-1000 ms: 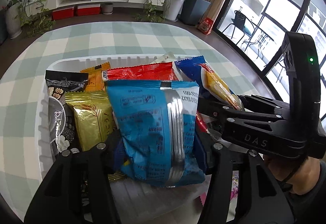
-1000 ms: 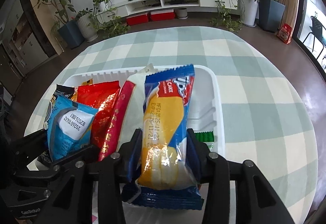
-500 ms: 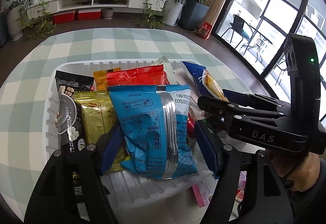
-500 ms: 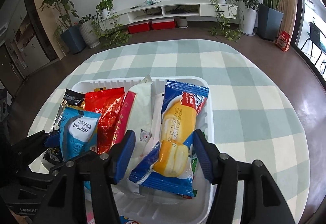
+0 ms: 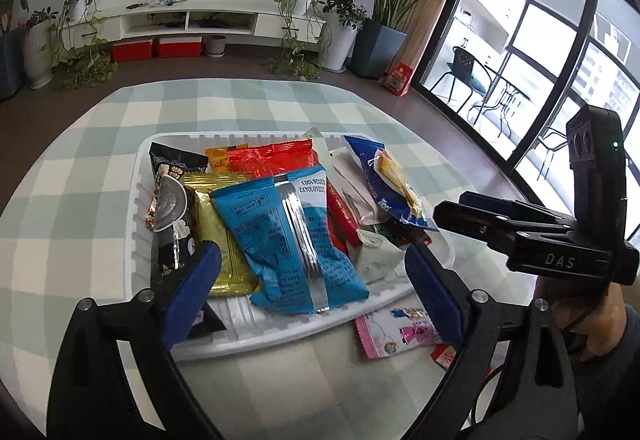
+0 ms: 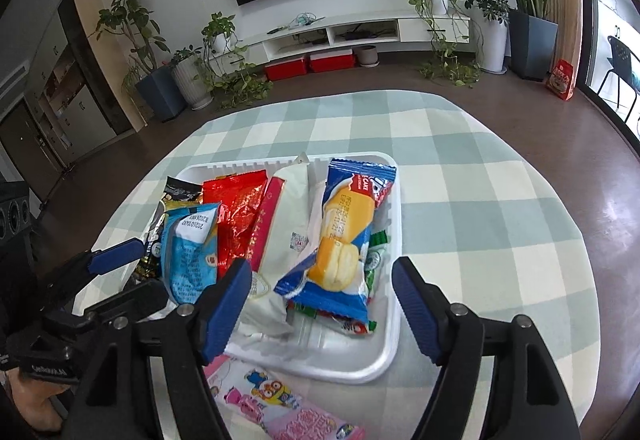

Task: Organize snacks
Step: 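Withdraw both tools from the tray toward the pink and red-white packets, then grasp the pink candy stick packet with the left tool while the right tool grasps the red-white candy packet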

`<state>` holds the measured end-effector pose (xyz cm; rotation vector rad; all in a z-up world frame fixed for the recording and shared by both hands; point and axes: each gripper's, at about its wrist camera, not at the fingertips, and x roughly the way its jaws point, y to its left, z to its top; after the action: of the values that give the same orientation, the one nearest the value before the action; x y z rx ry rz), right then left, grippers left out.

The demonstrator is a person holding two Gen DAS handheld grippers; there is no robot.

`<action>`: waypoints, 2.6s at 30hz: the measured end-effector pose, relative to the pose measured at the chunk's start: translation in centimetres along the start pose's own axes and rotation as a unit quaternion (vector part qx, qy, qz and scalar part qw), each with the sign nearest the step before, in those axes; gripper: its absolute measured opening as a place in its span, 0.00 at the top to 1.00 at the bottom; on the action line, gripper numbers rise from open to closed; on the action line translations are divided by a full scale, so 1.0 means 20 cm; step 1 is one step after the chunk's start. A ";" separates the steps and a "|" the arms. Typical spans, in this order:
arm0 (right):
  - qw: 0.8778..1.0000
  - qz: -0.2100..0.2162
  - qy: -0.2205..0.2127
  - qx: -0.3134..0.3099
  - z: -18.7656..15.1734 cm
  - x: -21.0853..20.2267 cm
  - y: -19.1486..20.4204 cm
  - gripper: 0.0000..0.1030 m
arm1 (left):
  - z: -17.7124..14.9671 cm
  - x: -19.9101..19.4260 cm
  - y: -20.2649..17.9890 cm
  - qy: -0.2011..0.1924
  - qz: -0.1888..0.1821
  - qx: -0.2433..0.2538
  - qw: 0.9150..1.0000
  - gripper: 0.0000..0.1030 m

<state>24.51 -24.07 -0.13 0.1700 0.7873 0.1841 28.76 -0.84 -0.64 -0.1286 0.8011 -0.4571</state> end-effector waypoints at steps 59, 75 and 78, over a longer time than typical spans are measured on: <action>0.992 -0.015 0.122 -0.017 -0.81 -0.31 0.18 0.61 | -0.30 0.21 -0.64 0.183 -0.108 0.387 0.897 0.09; 0.991 0.040 0.124 0.015 -0.86 -0.36 0.13 0.61 | -0.31 0.51 -0.71 0.298 -0.118 0.427 0.846 0.37; 0.992 0.038 0.123 0.015 -0.86 -0.36 0.13 0.61 | -0.30 0.51 -0.71 0.302 -0.110 0.417 0.850 0.39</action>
<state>6.99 -21.74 -6.51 0.2094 1.0305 0.2688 25.68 -17.76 -7.69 0.7829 1.1377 -1.0606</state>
